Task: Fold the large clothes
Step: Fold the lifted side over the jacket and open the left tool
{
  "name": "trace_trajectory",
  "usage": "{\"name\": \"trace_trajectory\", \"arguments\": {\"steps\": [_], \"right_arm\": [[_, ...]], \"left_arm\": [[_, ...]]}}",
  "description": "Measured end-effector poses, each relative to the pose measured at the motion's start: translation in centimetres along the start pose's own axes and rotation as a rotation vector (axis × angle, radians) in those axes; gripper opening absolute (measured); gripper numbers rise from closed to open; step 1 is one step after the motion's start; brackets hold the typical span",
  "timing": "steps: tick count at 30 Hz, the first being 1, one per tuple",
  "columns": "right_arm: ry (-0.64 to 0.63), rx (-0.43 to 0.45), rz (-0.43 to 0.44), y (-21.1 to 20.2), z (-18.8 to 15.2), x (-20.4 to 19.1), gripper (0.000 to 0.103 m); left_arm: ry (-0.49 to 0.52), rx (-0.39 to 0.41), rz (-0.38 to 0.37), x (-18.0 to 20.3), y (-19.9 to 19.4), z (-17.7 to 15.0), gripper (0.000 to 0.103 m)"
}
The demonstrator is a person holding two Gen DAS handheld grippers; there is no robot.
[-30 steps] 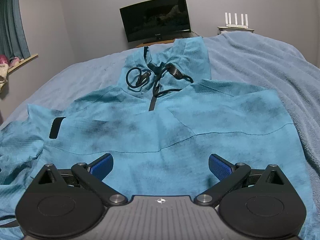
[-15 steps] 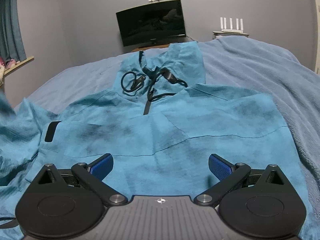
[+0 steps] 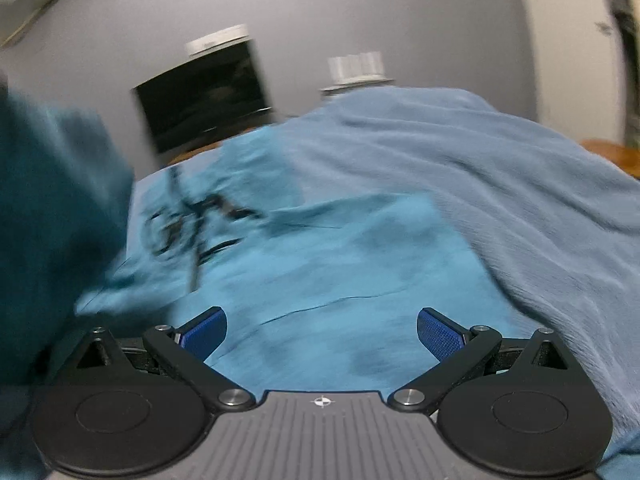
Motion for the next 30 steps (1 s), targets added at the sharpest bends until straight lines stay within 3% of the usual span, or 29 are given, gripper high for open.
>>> {"name": "trace_trajectory", "arguments": {"steps": [3, 5, 6, 7, 9, 11, 15, 18, 22, 26, 30], "right_arm": [[0.114, -0.027, -0.047, 0.9, 0.3, 2.4, 0.103], [0.179, -0.041, -0.052, 1.2, 0.3, 3.5, 0.103], [0.202, -0.044, -0.054, 1.3, 0.3, 3.9, 0.103], [0.214, -0.043, -0.053, 1.4, 0.3, 4.1, 0.103], [0.227, -0.042, -0.055, 1.4, 0.1, 4.4, 0.102], [0.236, -0.052, -0.026, 1.5, 0.0, 4.2, 0.102], [0.186, -0.013, 0.012, 0.9, 0.4, 3.0, 0.102], [0.103, 0.021, 0.058, -0.1, 0.8, 1.2, 0.102], [-0.074, 0.014, 0.146, -0.9, -0.1, -2.3, 0.102], [-0.235, -0.036, 0.281, -2.0, -1.7, -5.8, 0.102], [-0.399, -0.093, 0.319, -2.1, -3.7, -8.9, 0.102]], "left_arm": [[-0.003, -0.141, -0.066, 2.3, 3.6, -4.2, 0.003], [-0.031, -0.252, -0.14, 3.2, 5.1, -6.9, 0.02], [-0.052, -0.293, -0.177, 3.6, 5.2, -7.6, 0.044], [-0.069, -0.313, -0.187, 4.0, 5.0, -8.2, 0.057], [-0.076, -0.295, -0.213, 3.6, 3.6, -8.8, 0.072], [-0.093, -0.247, -0.219, 1.9, 1.1, -8.7, 0.08], [-0.106, -0.18, -0.058, -2.8, -1.8, -8.1, 0.095], [-0.164, -0.167, 0.076, -7.6, -4.0, -9.6, 0.096], [-0.247, -0.211, 0.245, -13.2, -4.9, -12.8, 0.096], [-0.436, -0.236, 0.244, -16.9, -4.0, -15.4, 0.095], [-0.368, -0.276, 0.389, -18.1, -4.0, -16.7, 0.095]]}}
Point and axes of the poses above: each gripper's, at about its wrist camera, not at the fingertips, and y roughly the way its jaws point, x to its right, z to its top, the point moved 5 cm from there along y, roughly the way its jaws point, and after that the axes turned 8 degrees about y, right-handed, at the moved point
